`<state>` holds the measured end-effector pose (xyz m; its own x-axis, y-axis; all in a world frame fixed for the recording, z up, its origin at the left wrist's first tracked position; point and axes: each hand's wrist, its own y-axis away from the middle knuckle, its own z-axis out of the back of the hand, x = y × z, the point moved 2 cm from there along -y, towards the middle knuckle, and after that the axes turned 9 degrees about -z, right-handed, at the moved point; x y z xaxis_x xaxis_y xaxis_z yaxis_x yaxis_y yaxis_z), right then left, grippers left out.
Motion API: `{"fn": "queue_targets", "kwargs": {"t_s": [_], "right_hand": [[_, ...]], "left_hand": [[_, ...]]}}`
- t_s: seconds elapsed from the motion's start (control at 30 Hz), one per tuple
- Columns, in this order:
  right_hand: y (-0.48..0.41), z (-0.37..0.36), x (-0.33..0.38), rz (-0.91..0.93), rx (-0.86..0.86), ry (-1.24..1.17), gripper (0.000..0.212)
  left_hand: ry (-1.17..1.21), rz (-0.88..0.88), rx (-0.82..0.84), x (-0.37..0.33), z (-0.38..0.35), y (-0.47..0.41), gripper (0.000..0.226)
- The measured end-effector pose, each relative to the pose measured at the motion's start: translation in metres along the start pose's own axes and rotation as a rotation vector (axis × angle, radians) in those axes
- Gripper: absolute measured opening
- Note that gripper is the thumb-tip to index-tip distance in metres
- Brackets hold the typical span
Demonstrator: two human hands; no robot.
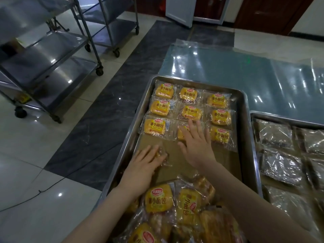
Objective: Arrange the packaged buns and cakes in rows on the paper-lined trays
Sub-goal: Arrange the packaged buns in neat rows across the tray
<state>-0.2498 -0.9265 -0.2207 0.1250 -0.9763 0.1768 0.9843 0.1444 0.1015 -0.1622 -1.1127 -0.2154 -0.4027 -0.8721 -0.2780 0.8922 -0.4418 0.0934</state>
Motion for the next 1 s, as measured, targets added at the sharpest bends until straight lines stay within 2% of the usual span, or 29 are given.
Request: {"fn": "queue_targets", "kwargs": {"t_s": [0.07, 0.13, 0.23, 0.33, 0.5, 0.6, 0.67, 0.8, 0.87, 1.0], "right_hand": [[0.012, 0.009, -0.003, 0.005, 0.0, -0.051, 0.056], [0.026, 0.017, -0.009, 0.018, -0.003, -0.062, 0.053], [0.045, 0.027, -0.019, 0.023, -0.001, -0.116, 0.048], [0.06, 0.03, -0.031, -0.039, 0.028, -0.194, 0.039], [0.076, 0.022, -0.042, -0.131, 0.137, -0.199, 0.033], [0.085, 0.021, -0.05, -0.142, 0.151, -0.241, 0.031], [0.089, 0.021, -0.055, -0.155, 0.194, -0.244, 0.035], [0.1, 0.021, -0.058, -0.211, 0.326, -0.32, 0.058], [0.103, 0.023, -0.061, -0.252, 0.343, -0.341, 0.061], [0.104, 0.024, -0.067, -0.342, 0.355, -0.392, 0.027]], "left_hand": [[-0.139, -0.093, 0.073, -0.001, 0.004, -0.008, 0.073], [-0.199, -0.111, 0.061, -0.004, 0.006, -0.013, 0.076], [-0.101, -0.038, 0.009, -0.015, 0.002, -0.012, 0.082], [0.004, 0.062, 0.014, -0.027, -0.009, -0.005, 0.06], [-0.018, 0.186, -0.058, -0.023, -0.003, -0.002, 0.054], [0.18, 0.219, -0.088, -0.006, 0.012, -0.006, 0.055], [0.29, 0.222, -0.062, 0.008, 0.02, -0.004, 0.054], [0.231, 0.292, -0.023, 0.023, 0.026, -0.006, 0.047], [0.253, 0.359, -0.001, 0.025, 0.023, -0.008, 0.048], [0.323, 0.518, -0.087, 0.027, 0.018, -0.001, 0.038]]}}
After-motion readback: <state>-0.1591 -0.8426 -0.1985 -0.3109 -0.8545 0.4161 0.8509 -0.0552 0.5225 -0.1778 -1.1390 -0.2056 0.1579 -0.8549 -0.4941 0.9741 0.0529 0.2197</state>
